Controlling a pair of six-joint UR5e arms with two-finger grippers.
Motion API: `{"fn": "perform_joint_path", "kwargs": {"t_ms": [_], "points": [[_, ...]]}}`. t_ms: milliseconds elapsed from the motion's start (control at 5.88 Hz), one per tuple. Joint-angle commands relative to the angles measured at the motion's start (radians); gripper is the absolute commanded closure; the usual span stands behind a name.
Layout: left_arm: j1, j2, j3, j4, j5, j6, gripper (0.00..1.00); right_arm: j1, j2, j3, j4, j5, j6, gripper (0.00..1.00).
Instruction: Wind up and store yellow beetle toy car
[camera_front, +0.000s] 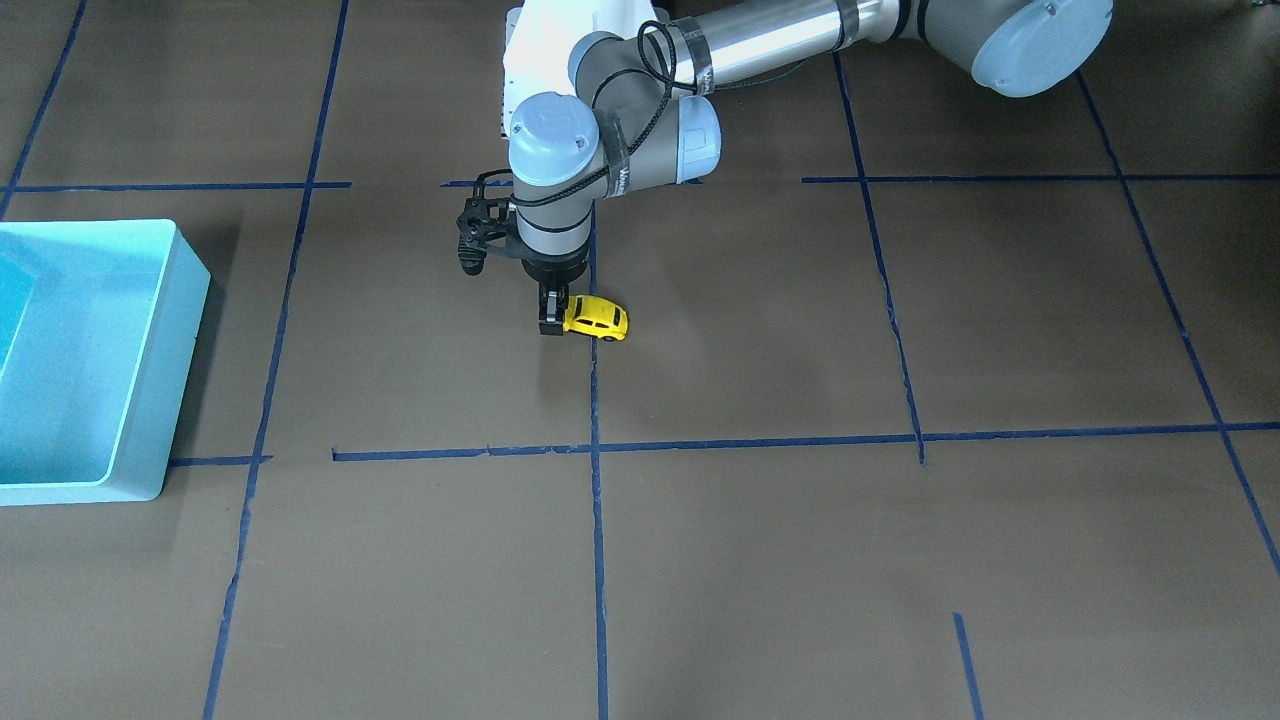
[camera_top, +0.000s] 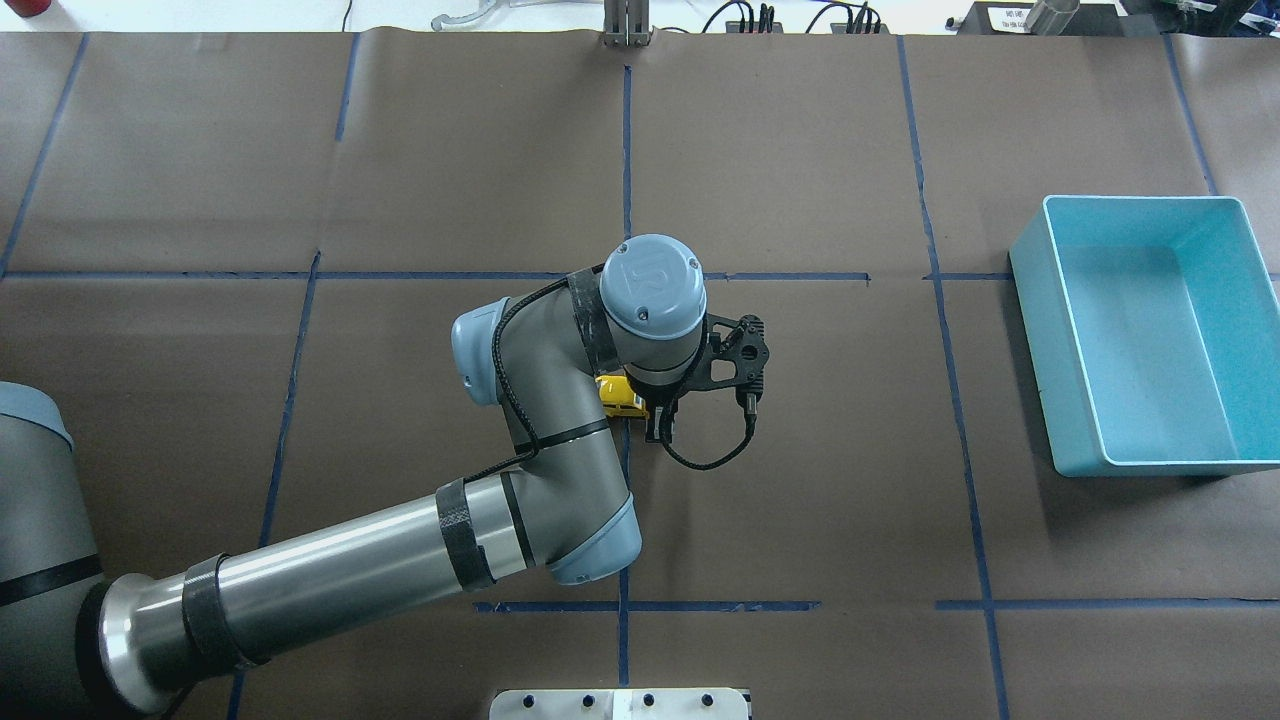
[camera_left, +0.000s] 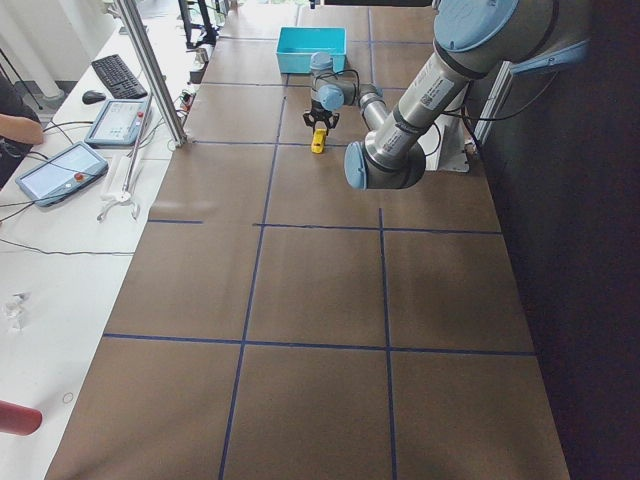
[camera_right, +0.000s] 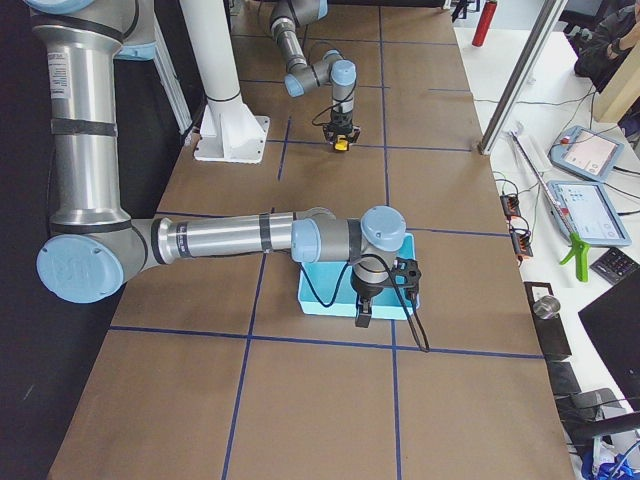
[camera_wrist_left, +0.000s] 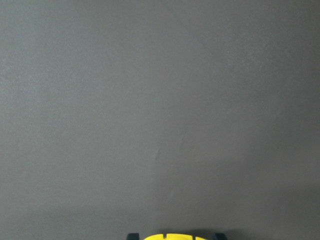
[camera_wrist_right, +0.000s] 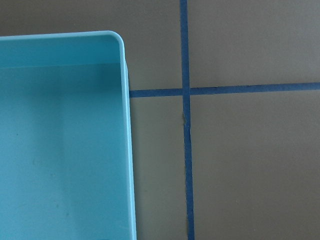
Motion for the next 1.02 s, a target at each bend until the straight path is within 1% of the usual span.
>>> {"fn": "perform_joint_path", "kwargs": {"t_ms": [0,340,510,850], "points": [[-0.002,0.048,-0.037,-0.024,0.000,0.000,0.85,0.000,0.000,0.002,0.000,0.002,0.000,0.00],[-0.020,0.111,-0.099,-0.026,-0.005,0.001,0.85,0.000,0.000,0.002,0.000,0.002,0.000,0.00],[-0.033,0.132,-0.105,-0.044,-0.028,0.003,0.85,0.000,0.000,0.002,0.000,0.002,0.000,0.00],[-0.033,0.200,-0.156,-0.067,-0.035,0.003,0.85,-0.002,0.000,0.002,0.000,0.003,0.000,0.00]]}}
